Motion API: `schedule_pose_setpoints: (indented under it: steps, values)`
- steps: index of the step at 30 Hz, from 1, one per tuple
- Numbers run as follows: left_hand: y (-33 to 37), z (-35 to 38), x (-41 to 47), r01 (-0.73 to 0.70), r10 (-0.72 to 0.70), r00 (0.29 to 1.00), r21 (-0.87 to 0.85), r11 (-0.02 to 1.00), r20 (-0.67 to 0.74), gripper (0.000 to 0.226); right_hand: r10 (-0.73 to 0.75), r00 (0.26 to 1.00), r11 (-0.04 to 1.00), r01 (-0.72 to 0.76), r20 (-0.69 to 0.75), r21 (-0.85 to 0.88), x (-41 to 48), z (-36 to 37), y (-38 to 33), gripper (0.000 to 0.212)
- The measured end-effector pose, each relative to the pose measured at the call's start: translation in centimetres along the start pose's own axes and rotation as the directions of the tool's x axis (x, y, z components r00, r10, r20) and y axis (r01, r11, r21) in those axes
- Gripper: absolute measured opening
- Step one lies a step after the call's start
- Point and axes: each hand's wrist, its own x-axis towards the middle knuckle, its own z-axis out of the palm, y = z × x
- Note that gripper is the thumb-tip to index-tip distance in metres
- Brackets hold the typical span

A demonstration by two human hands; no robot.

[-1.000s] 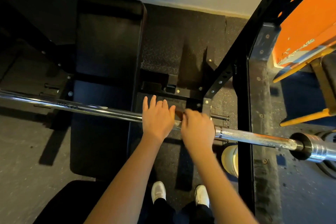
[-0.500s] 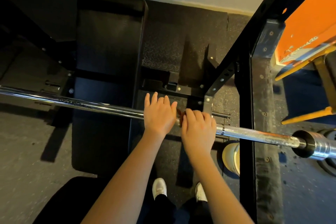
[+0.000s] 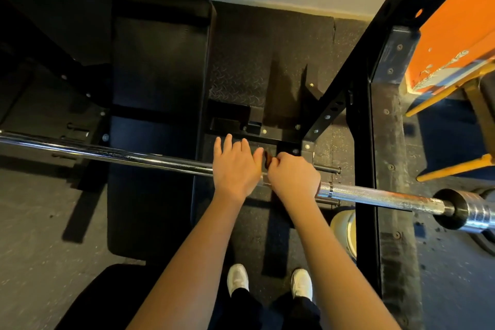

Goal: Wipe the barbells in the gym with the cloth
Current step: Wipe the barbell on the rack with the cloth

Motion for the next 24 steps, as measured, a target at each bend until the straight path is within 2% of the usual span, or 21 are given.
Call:
schedule_pose_setpoints:
  steps: [1,2,5,7,9,10,12,13,14,15,16,18,21,23,24]
  values:
    - [0.0,0.0,0.2,0.004,-0.004,1.000,0.000,1.000,0.002,0.063,0.045,0.996,0.998,-0.048,0.074,0.030,0.9,-0.3,-0.1,0.031]
    - [0.0,-0.1,0.4,0.008,-0.008,1.000,-0.005,1.000,0.007,0.064,0.059,0.995,0.996,-0.064,0.083,0.060,0.9,-0.4,-0.1,0.031]
    - [0.1,-0.4,0.4,0.017,-0.017,1.000,-0.046,0.999,0.005,0.065,-0.066,0.981,0.998,0.062,-0.183,-0.025,-3.3,1.4,1.5,0.028]
    - [0.1,-0.3,0.2,0.015,-0.016,1.000,-0.061,0.998,-0.006,0.064,-0.124,0.958,0.991,0.109,-0.259,-0.073,-5.3,2.2,2.2,0.029]
    - [0.0,-0.2,-0.1,0.005,-0.005,1.000,-0.044,0.999,-0.019,0.063,-0.083,0.981,0.996,0.080,-0.172,-0.027,-3.1,1.1,1.8,0.028]
    - [-0.1,-0.1,-0.1,0.002,-0.003,1.000,-0.035,0.999,-0.024,0.063,-0.004,0.998,1.000,0.004,-0.065,0.004,-1.4,0.1,1.0,0.031]
    - [-0.1,-0.1,0.1,0.007,-0.008,1.000,-0.024,1.000,-0.021,0.063,0.163,0.978,0.985,-0.169,0.133,0.034,1.3,-1.1,0.0,0.029]
    - [-0.1,-0.2,0.2,0.010,-0.010,1.000,-0.022,1.000,-0.016,0.063,0.180,0.972,0.980,-0.190,0.150,0.057,1.4,-1.2,-0.2,0.027]
    - [0.0,-0.2,0.2,0.009,-0.010,1.000,-0.023,1.000,-0.013,0.064,0.154,0.983,0.985,-0.161,0.101,0.069,0.8,-0.8,0.0,0.028]
    - [0.0,-0.3,0.3,0.010,-0.010,1.000,-0.030,1.000,-0.013,0.064,0.082,0.996,0.995,-0.080,-0.036,0.052,-0.6,0.2,0.5,0.029]
    - [0.1,-0.3,0.2,0.013,-0.014,1.000,-0.038,0.999,-0.016,0.064,0.007,0.986,0.999,-0.002,-0.168,0.034,-2.8,1.0,0.8,0.030]
    - [0.1,-0.3,0.0,0.021,-0.023,0.999,-0.039,0.999,-0.028,0.064,-0.049,0.958,0.999,0.047,-0.283,-0.015,-5.3,1.6,1.1,0.033]
    - [0.0,-0.1,-0.4,0.008,-0.008,1.000,-0.021,1.000,-0.017,0.063,0.102,0.993,0.995,-0.101,-0.065,0.009,-1.4,0.4,0.1,0.038]
    - [-0.1,0.0,-0.3,0.014,-0.015,1.000,-0.018,1.000,-0.012,0.063,0.215,0.970,0.975,-0.220,0.117,0.037,0.8,-0.6,-0.8,0.028]
    - [-0.1,-0.1,-0.2,0.020,-0.020,1.000,-0.016,1.000,-0.007,0.063,0.202,0.970,0.975,-0.211,0.135,0.061,1.1,-0.7,-0.8,0.024]
